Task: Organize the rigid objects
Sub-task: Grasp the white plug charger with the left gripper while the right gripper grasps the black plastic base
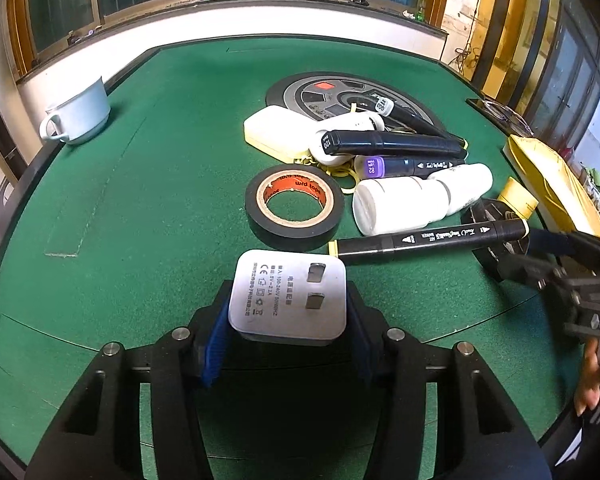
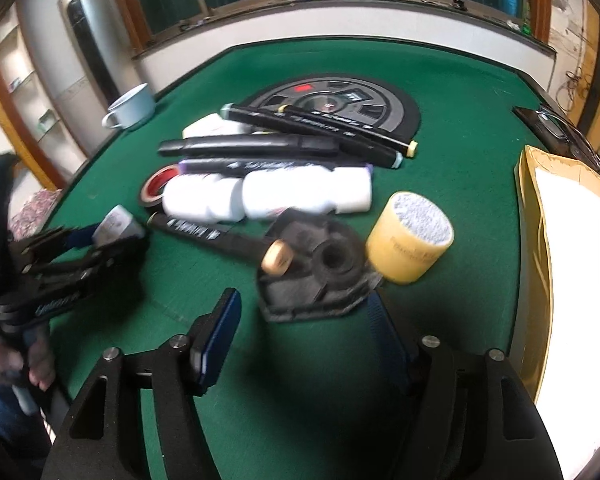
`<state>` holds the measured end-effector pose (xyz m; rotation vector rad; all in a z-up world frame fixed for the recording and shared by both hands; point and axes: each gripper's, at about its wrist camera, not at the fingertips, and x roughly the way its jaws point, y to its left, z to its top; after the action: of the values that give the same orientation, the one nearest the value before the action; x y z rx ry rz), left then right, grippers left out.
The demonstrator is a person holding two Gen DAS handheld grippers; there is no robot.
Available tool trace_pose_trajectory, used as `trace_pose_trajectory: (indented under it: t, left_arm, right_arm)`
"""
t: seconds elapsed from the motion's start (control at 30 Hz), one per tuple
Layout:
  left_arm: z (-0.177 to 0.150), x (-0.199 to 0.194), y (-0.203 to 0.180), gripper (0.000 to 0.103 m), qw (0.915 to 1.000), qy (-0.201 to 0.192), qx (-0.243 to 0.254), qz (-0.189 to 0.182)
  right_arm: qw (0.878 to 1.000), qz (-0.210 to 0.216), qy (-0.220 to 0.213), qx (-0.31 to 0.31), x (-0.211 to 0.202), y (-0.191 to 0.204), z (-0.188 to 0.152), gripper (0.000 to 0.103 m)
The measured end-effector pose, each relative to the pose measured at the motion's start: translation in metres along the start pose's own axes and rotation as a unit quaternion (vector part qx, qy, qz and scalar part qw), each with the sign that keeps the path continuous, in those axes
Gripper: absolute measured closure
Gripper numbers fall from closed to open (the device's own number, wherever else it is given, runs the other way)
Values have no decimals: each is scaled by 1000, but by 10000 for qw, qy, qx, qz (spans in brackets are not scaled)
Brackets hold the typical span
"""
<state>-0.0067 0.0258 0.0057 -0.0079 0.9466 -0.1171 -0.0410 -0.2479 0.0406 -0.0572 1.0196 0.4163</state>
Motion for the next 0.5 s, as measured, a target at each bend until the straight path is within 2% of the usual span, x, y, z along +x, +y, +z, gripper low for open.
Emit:
trace_pose_trajectory:
  t: [0.17, 0.3, 0.5]
  left_arm:
    - [0, 1, -1, 54, 10000, 7, 37, 36]
    - [0, 1, -1, 54, 10000, 6, 35, 25]
    - [0, 0, -1, 54, 10000, -2, 45, 24]
  right_arm:
    - [9999, -89, 76, 0, 16, -1, 14, 37]
    - [9989, -387, 70, -253, 19, 7, 12, 37]
    - [9998, -22, 4, -187, 5, 10, -6, 37]
